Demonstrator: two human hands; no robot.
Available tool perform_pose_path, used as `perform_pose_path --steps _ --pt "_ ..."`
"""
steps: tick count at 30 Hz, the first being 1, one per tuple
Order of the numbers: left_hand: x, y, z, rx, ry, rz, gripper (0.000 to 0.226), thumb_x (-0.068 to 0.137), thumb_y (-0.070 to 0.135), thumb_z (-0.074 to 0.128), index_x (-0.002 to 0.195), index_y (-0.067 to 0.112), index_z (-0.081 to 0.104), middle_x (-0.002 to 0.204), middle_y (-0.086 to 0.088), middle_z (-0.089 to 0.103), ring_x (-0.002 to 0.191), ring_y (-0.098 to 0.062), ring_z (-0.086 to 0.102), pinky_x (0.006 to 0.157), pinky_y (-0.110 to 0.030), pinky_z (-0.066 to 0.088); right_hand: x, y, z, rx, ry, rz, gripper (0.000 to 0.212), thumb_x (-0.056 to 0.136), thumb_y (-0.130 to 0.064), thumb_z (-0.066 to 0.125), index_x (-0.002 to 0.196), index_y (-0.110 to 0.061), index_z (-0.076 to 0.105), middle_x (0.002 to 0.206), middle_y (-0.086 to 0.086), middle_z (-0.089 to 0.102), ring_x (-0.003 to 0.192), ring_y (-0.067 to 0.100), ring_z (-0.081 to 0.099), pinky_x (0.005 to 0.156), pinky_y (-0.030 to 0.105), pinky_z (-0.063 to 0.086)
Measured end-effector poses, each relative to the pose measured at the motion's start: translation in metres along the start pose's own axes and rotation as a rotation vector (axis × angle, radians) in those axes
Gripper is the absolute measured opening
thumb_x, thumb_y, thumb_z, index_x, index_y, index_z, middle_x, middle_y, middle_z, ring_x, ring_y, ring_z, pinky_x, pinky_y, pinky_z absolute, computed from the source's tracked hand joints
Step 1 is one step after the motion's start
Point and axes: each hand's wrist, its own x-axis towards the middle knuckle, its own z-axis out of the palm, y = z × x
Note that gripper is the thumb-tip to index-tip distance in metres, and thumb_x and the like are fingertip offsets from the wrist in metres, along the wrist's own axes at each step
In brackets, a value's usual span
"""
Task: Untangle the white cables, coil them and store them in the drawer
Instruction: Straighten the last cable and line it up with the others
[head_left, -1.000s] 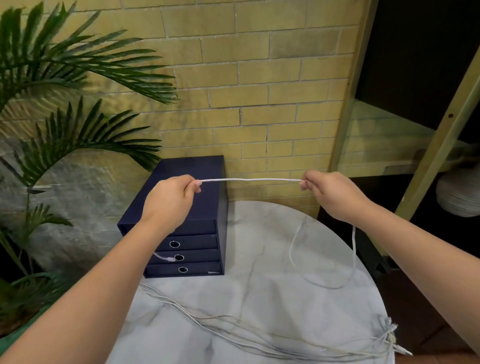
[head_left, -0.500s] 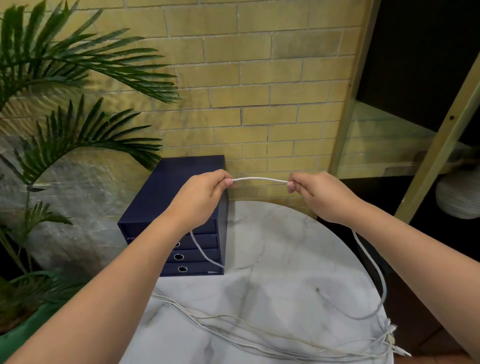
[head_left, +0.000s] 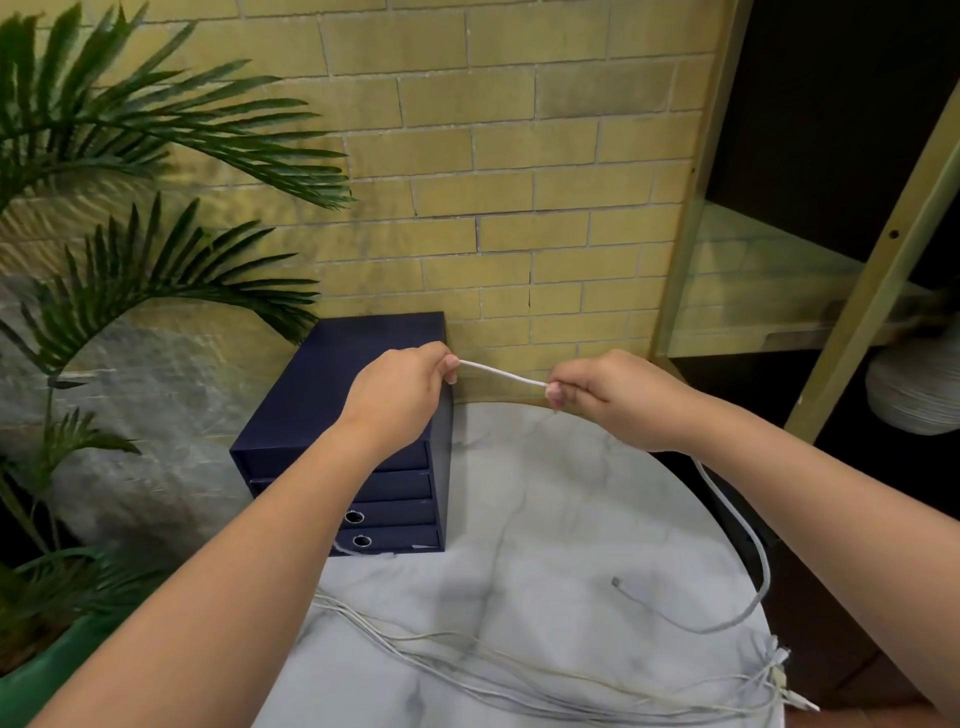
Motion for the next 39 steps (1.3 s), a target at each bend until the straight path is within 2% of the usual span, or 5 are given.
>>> perform_pose_path --steps 9,17,22,29,39 --pt "-0.002 0.026 -0.007 -0.312 -0.119 0.154 0.025 0.100 0.038 0.043 0.096 0.023 0.062 0.066 0.008 0.052 0.055 -0.005 0.043 0.051 -0.021 0.031 0.013 -0.004 -0.006 0.074 0.054 0.005 0.021 0.099 -0.034 0.042 0.088 -0.026 0.058 0.059 -0.009 0.046 0.057 0.005 0.043 0.058 0.027 0.035" --pt "-0.008 -0.023 -0.019 -0.002 -0.072 0.142 0.029 0.101 0.041 0.035 0.101 0.025 0.058 0.070 0.009 0.053 0.062 -0.006 0.048 0.052 -0.026 0.030 -0.011 0.031 -0.006 0.049 -0.001 0.105 0.024 0.099 -0.032 0.041 0.091 -0.022 0.062 0.062 -0.014 0.055 0.057 0.003 0.046 0.059 0.029 0.035" --pt "-0.011 0.011 -0.003 -0.135 -0.195 0.119 0.024 0.100 0.041 0.041 0.117 0.028 0.051 0.084 0.015 0.050 0.078 -0.003 0.050 0.062 -0.024 0.036 -0.006 0.017 0.001 0.075 -0.027 0.101 0.026 0.100 -0.034 0.038 0.085 -0.034 0.059 0.060 -0.008 0.050 0.055 0.007 0.042 0.055 0.027 0.032" --pt "-0.010 0.025 0.004 -0.080 -0.081 0.266 0.024 0.101 0.033 0.040 0.102 0.023 0.062 0.095 0.007 0.063 0.085 -0.015 0.056 0.071 -0.035 0.046 -0.012 0.011 0.005 0.069 -0.112 0.082 0.025 0.100 -0.037 0.039 0.095 -0.028 0.061 0.058 -0.011 0.045 0.056 0.002 0.042 0.053 0.019 0.030" --pt "-0.023 -0.009 0.011 -0.037 -0.069 0.323 0.024 0.102 0.030 0.039 0.099 0.024 0.063 0.097 0.016 0.064 0.088 -0.009 0.059 0.070 -0.029 0.046 -0.026 0.028 0.005 0.008 -0.046 0.156 0.025 0.100 -0.034 0.038 0.082 -0.030 0.055 0.086 -0.006 0.064 0.080 0.014 0.056 0.075 0.034 0.047"
